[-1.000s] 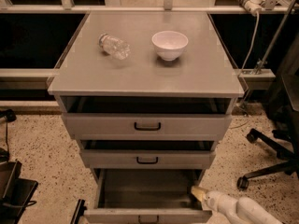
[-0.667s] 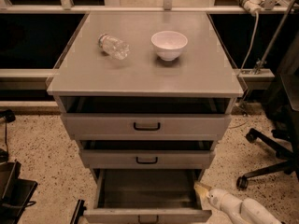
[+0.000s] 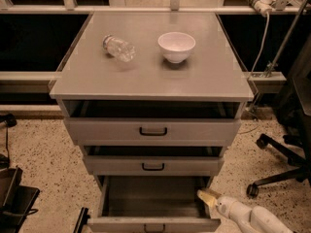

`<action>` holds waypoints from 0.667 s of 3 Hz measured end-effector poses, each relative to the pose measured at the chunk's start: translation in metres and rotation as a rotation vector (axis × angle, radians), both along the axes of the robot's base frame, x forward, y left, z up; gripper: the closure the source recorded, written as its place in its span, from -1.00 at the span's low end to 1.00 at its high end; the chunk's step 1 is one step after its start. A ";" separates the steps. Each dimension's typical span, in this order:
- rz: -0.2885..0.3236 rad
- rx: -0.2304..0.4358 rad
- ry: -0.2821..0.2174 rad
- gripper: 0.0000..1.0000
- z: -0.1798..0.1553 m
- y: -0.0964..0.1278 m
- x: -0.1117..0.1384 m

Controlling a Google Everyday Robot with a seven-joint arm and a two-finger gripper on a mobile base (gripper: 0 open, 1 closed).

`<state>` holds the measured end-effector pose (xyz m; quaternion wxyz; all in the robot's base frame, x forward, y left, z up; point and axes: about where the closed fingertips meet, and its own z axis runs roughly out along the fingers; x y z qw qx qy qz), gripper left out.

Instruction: Open bottom drawer

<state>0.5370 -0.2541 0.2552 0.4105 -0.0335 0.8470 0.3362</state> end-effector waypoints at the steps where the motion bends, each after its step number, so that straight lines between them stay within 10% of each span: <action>1: 0.000 0.000 0.000 -1.00 0.000 0.000 0.000; 2: 0.000 0.000 0.000 -1.00 0.000 0.000 0.000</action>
Offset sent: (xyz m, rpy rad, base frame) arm 0.0000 0.0000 0.0000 0.0000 0.0000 0.0000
